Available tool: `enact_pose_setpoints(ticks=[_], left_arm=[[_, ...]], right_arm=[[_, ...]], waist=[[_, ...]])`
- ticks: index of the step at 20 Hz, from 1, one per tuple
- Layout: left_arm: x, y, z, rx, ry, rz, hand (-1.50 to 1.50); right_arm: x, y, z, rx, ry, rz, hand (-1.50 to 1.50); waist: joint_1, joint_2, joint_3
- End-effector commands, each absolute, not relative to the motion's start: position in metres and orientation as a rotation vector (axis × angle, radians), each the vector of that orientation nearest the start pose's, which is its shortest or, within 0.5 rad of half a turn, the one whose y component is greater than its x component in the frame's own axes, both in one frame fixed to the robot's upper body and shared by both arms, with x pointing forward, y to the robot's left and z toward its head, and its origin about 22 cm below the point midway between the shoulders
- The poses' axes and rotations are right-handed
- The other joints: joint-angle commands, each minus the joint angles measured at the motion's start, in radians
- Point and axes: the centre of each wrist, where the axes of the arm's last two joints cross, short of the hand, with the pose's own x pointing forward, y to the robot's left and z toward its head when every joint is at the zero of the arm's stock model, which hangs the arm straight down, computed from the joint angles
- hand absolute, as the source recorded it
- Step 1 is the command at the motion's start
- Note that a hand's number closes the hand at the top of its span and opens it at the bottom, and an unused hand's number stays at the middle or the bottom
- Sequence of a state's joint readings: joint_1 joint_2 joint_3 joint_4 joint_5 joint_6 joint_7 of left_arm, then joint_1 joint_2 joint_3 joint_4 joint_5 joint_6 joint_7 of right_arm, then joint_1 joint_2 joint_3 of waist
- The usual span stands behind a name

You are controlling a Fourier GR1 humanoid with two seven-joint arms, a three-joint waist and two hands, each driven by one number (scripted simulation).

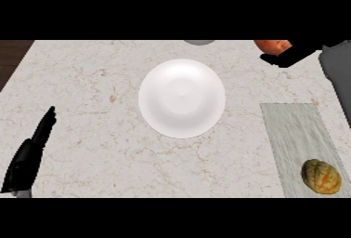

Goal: Pick the sweet potato from the placemat and place it in the plate

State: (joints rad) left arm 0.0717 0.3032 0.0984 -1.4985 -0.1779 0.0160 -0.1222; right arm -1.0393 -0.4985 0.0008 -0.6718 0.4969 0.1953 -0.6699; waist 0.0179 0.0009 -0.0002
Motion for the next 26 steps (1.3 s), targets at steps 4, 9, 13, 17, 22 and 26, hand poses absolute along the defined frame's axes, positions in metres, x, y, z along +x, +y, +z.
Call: enact_pose_setpoints(ticks=[4, 9, 13, 17, 22, 26], left_arm=[[0.217, 0.342, -0.009, 0.469, -1.509, -0.313, 0.00], [0.208, 0.338, -0.009, 0.479, -1.516, -0.296, 0.00], [0.212, 0.345, -0.015, 0.462, -1.527, -0.301, 0.00], [0.216, 0.334, -0.013, 0.475, -1.517, -0.306, 0.00], [0.223, 0.335, 0.015, 0.461, -1.533, -0.311, 0.00], [0.229, 0.331, 0.017, 0.434, -1.539, -0.328, 0.00]], right_arm=[[0.451, -0.198, 0.204, -0.247, -2.031, 1.162, 1.50], [0.446, -0.160, 0.189, -0.204, -1.956, 1.218, 1.50], [0.438, -0.099, 0.176, -0.206, -1.867, 1.309, 1.50], [0.438, -0.087, 0.155, -0.176, -1.816, 1.350, 1.50], [0.427, -0.059, 0.106, -0.133, -1.741, 1.415, 1.50], [0.428, -0.064, 0.090, -0.158, -1.614, 1.163, -1.50]], waist=[[-0.014, -0.003, -0.001], [-0.007, -0.002, 0.000], [-0.004, 0.001, -0.001], [-0.003, 0.002, 0.000], [0.006, 0.005, 0.000], [0.035, 0.009, 0.000]])
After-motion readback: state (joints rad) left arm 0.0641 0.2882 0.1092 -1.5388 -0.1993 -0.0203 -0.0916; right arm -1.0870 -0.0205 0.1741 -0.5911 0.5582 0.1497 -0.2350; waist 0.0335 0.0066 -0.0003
